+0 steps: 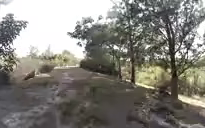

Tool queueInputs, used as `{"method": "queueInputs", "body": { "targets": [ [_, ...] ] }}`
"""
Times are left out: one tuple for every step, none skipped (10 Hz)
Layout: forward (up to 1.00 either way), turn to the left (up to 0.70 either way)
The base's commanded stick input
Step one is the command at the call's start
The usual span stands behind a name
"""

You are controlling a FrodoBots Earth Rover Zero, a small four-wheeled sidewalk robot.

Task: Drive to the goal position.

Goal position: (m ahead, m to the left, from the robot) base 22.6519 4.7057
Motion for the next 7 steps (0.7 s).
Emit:
{"method": "queueInputs", "body": {
  "targets": [
    [0.85,0.34],
    [0.85,0.34],
    [0.85,0.34],
    [0.85,0.33],
    [0.85,0.25],
    [0.85,0.1],
    [0.85,0.0]
  ]
}}
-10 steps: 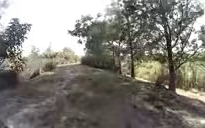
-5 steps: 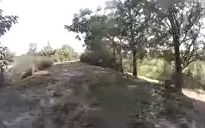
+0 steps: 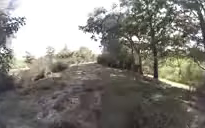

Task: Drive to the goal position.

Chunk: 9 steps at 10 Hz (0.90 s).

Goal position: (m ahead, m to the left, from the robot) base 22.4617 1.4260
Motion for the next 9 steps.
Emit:
{"method": "queueInputs", "body": {
  "targets": [
    [0.85,0.0],
    [0.85,0.0],
    [0.85,0.0],
    [0.85,0.0],
    [0.85,0.0],
    [0.85,0.0],
    [0.85,0.0],
    [0.85,0.0],
    [0.85,0.0]
  ]
}}
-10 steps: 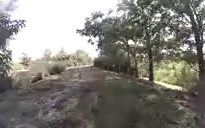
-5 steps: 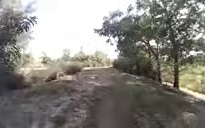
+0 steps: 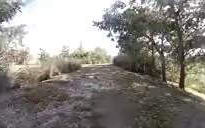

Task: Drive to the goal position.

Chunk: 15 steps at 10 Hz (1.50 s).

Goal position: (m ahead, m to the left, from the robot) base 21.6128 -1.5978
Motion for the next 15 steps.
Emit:
{"method": "queueInputs", "body": {
  "targets": [
    [0.85,0.0],
    [0.85,0.0],
    [0.85,0.0],
    [0.85,0.0],
    [0.85,0.0],
    [0.85,0.0],
    [0.85,0.0],
    [0.85,0.0],
    [0.85,0.0],
    [0.85,0.0],
    [0.85,0.0],
    [0.85,0.0],
    [0.85,0.0],
    [0.85,0.0],
    [0.85,0.0]
  ]
}}
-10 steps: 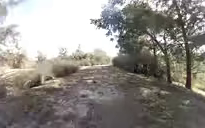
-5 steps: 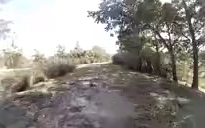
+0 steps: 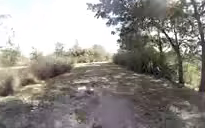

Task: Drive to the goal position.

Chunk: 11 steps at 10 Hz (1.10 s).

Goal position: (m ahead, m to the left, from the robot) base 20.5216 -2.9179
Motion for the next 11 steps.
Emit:
{"method": "queueInputs", "body": {
  "targets": [
    [0.85,0.0],
    [0.85,0.0],
    [0.85,0.0],
    [0.85,0.0],
    [0.85,0.0],
    [0.85,0.0],
    [0.85,0.0],
    [0.85,0.0],
    [0.85,0.0],
    [0.85,0.0],
    [0.85,0.0]
  ]
}}
